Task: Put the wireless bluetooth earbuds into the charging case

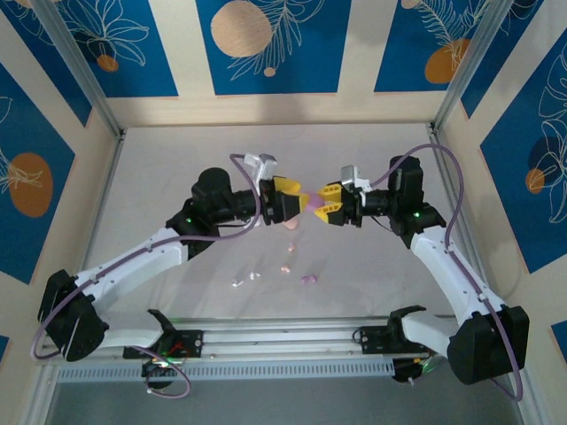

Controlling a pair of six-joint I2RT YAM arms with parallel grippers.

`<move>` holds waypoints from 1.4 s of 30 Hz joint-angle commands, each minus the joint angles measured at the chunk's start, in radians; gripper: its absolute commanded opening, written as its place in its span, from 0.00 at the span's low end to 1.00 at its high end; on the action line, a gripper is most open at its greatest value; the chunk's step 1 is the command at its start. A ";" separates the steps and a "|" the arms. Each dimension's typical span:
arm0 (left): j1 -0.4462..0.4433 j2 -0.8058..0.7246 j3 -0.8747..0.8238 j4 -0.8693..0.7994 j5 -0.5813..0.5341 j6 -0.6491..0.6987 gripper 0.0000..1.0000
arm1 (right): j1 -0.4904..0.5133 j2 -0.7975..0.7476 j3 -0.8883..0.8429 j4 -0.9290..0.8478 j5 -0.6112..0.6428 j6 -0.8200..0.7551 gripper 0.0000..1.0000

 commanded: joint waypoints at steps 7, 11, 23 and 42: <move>-0.003 0.011 -0.014 -0.002 0.110 0.336 0.65 | -0.004 0.013 0.059 -0.080 -0.118 0.008 0.35; -0.003 0.026 0.003 -0.033 0.112 0.357 0.65 | -0.003 0.016 0.065 -0.078 -0.114 0.008 0.35; -0.003 0.056 0.034 -0.057 0.109 0.362 0.57 | 0.006 0.010 0.060 -0.087 -0.072 -0.025 0.35; -0.010 0.082 0.060 -0.061 0.151 0.334 0.51 | 0.014 -0.002 0.062 -0.087 -0.062 -0.035 0.35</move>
